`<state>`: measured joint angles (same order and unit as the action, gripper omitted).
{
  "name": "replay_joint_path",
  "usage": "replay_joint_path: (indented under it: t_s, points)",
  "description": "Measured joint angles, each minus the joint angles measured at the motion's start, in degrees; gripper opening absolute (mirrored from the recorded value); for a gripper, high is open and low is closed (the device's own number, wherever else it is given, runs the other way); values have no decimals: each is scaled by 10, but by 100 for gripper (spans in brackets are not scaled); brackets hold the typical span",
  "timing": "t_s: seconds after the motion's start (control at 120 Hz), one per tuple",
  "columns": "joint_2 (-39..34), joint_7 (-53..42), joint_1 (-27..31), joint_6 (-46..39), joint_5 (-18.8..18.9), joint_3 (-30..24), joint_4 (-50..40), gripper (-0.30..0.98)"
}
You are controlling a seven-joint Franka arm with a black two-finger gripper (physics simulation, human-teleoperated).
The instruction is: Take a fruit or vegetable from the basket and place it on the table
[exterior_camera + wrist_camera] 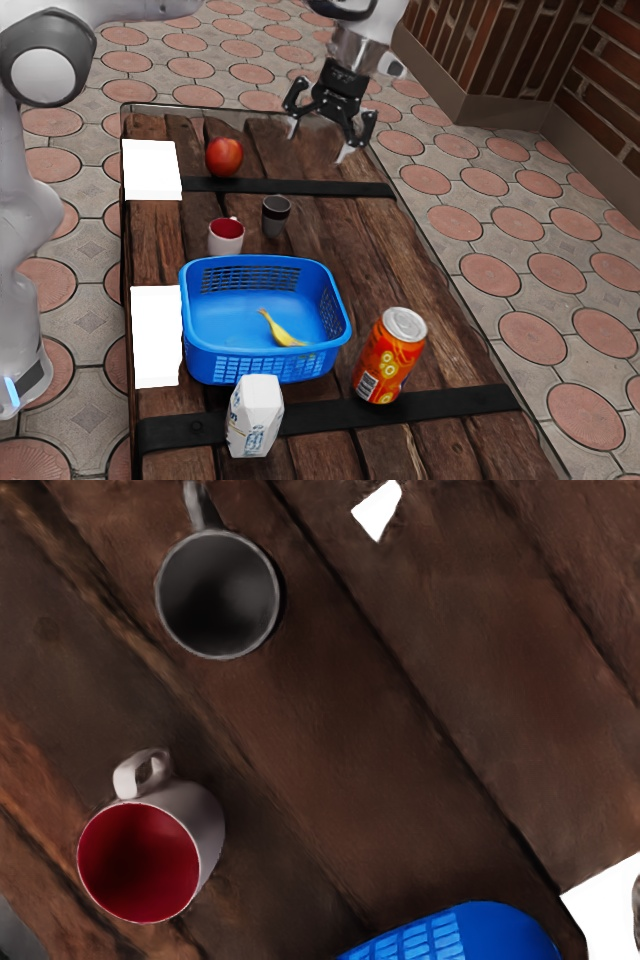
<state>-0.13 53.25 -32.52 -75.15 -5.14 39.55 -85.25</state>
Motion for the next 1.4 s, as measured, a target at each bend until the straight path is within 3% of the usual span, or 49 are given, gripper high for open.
replay_joint_path:
  t_s: [0.15,0.258,0.383,0.55,0.583,0.6,0.642,0.667,0.7,0.742,0.833,0.917,0.967,1.167,1.333,1.4]
  points:
    - [-1,181,47,-89,1,-1,-1,69]
    - [-23,203,55,-122,4,-5,-2,69]
    - [-17,115,-52,-144,5,-7,-6,69]
    - [42,-33,-197,-159,-43,-13,-5,69]
    - [46,-58,-164,-160,-51,-51,-5,68]
    - [45,-70,-110,-161,-53,-103,-5,68]
    - [46,-100,93,-162,-59,-297,-5,68]
    - [47,-117,178,-163,-61,-374,-6,69]
    - [53,-139,249,-164,-63,-434,-7,69]
    - [62,-169,290,-166,-57,-471,-20,69]
    - [-4,-230,272,-206,4,-497,-167,68]
    - [-97,-277,216,-296,32,-493,-354,67]
    - [-120,-303,211,-345,44,-491,-413,66]
    - [-125,-417,197,-456,62,-490,-444,66]
    - [-180,-491,210,-490,42,-487,-497,64]
    - [-204,-517,179,-497,40,-463,-509,62]
